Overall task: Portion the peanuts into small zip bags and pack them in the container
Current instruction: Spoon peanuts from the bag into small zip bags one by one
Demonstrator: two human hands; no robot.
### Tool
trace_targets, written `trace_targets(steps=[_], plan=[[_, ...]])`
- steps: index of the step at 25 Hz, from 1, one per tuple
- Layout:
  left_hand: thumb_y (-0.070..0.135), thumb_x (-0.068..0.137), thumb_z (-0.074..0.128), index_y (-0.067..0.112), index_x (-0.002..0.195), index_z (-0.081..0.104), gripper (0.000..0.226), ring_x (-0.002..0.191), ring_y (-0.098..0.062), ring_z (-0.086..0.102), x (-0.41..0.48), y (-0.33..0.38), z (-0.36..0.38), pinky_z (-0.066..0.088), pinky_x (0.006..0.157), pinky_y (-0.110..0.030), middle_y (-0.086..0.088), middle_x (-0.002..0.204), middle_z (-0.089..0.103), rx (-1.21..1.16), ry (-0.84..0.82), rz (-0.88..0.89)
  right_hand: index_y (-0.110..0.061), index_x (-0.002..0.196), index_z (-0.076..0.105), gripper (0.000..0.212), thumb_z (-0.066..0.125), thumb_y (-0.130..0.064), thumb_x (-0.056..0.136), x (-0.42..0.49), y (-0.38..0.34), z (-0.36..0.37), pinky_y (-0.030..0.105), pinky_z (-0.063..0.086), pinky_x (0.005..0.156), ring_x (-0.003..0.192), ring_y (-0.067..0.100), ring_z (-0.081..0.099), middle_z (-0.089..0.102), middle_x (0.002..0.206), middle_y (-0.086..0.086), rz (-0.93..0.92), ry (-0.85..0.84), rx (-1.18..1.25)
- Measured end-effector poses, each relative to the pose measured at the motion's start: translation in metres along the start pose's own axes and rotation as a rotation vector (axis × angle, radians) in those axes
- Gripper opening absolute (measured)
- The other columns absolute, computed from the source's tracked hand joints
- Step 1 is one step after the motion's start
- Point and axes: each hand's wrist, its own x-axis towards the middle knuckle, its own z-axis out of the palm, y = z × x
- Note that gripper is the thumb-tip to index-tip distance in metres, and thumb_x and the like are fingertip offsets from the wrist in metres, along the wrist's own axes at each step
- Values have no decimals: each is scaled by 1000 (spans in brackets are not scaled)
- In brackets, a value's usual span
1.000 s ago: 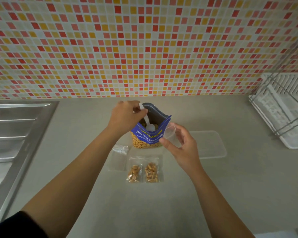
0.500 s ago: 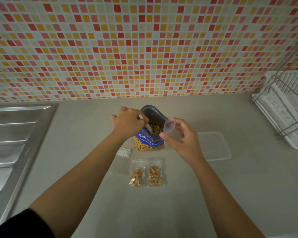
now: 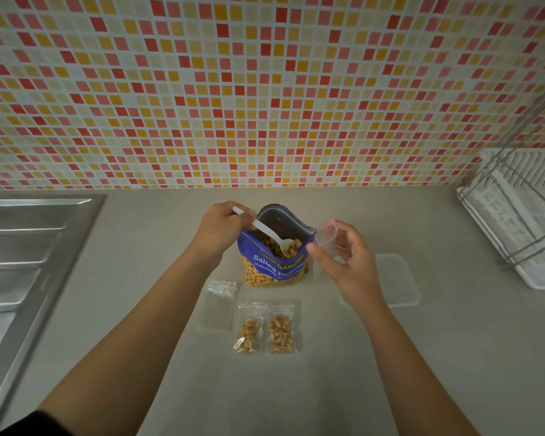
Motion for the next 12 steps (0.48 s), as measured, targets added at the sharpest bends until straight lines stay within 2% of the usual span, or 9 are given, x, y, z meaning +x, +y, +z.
trace_targets(steps=[2, 5, 7, 12], plan=[[16, 93, 52, 7, 94, 64, 16, 77, -5, 53, -1, 0, -4, 38, 63, -16, 4, 79, 61, -50, 21, -29, -39, 103, 58, 41, 79, -34, 68, 3, -3, -2, 16, 46, 87, 96, -1, 60, 66, 98, -21, -6, 14, -46], [22, 94, 52, 8, 97, 64, 19, 86, -8, 52, 0, -5, -12, 35, 78, -28, 4, 83, 62, -99, 61, -82, -32, 108, 58, 44, 80, -33, 69, 6, -6, -2, 4, 41, 81, 97, -4, 58, 64, 103, -16, -31, 15, -129], [27, 93, 53, 11, 97, 63, 19, 96, -13, 52, 3, -10, -20, 33, 82, -35, 1, 87, 64, -141, 83, -126, -26, 112, 58, 49, 79, -37, 68, 7, -8, 1, 2, 39, 80, 101, -2, 57, 63, 107, -14, -49, 17, -189], [28, 92, 52, 15, 99, 63, 18, 86, -10, 48, 8, -14, -34, 31, 64, -29, 3, 79, 64, -194, 119, -192, -23, 112, 59, 50, 80, -34, 69, 10, -14, 8, 9, 41, 81, 97, -1, 54, 60, 102, -15, -91, 16, -301]])
